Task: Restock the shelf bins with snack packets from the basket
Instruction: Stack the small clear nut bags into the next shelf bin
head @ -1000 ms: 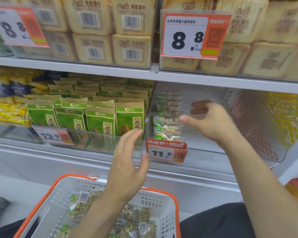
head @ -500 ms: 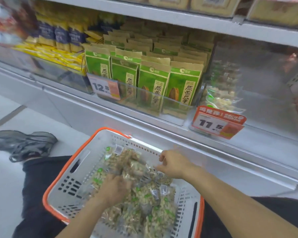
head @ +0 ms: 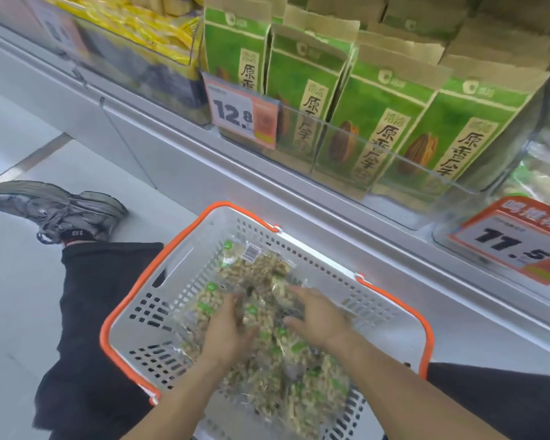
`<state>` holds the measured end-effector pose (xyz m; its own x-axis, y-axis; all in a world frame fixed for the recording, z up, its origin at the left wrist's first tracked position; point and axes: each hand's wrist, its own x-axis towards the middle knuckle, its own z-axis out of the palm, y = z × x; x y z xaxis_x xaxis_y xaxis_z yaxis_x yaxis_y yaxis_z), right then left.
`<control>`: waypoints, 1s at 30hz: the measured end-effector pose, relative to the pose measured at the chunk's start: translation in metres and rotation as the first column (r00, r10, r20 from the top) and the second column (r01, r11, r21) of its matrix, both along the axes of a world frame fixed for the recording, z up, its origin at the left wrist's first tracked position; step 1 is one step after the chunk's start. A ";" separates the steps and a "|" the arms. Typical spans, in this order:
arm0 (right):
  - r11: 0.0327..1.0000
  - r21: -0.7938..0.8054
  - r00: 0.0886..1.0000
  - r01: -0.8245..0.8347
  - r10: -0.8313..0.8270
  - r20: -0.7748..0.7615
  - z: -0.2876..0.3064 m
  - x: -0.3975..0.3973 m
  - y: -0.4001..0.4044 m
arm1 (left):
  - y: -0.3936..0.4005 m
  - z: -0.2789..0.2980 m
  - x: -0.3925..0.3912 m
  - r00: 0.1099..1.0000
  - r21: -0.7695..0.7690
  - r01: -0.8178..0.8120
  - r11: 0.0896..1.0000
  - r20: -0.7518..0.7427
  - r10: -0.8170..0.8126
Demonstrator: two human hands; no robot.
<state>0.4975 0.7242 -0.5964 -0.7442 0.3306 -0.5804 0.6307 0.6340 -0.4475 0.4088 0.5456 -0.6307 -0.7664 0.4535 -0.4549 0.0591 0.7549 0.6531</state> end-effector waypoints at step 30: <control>0.907 -0.067 0.908 0.416 -0.418 -0.021 -0.020 0.015 -0.006 | 0.001 0.012 0.007 0.819 0.063 -0.457 0.887 0.420 0.391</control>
<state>0.5122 0.7179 -0.6160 -0.5656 0.5804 -0.5858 0.8155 0.2883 -0.5018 0.4154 0.5465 -0.6185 -0.6763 0.2132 -0.7051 -0.5236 0.5341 0.6638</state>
